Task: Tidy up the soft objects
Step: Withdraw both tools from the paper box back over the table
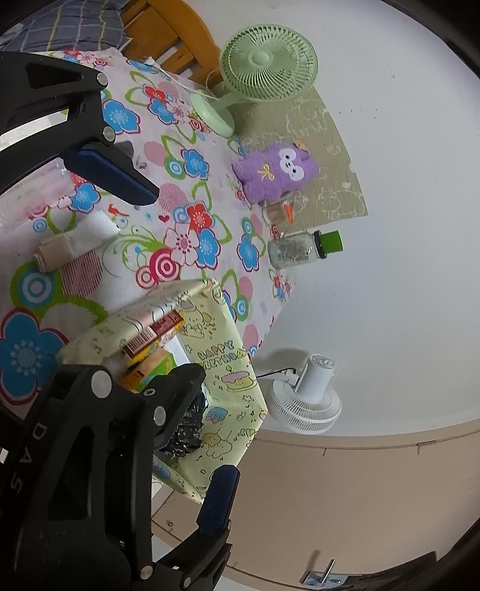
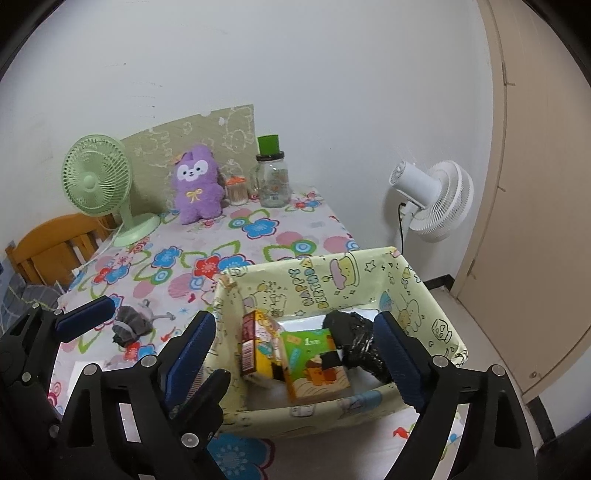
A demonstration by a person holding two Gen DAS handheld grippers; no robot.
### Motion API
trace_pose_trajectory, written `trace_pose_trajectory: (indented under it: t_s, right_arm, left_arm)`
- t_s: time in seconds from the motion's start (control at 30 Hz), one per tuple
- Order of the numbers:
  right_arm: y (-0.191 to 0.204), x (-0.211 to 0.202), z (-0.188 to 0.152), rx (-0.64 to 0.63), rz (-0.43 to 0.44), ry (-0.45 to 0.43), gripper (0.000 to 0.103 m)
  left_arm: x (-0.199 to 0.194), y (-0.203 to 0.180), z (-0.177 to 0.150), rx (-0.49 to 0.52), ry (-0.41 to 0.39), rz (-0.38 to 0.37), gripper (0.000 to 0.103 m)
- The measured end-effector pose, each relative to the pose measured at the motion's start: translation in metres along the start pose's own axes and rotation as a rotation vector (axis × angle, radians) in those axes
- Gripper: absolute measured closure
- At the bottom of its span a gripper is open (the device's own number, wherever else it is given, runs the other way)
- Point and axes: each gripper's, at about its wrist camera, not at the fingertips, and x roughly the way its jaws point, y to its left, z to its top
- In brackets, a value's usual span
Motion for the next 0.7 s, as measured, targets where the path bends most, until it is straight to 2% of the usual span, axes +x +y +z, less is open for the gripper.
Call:
trace_pose_trajectory:
  t_s: [0.7]
  right_arm:
    - [0.047,-0.027,-0.003,-0.055,0.024,-0.053,0.009]
  left_arm:
    - [-0.034,0.039,-0.017,-0.057,-0.046,0.048,0.0]
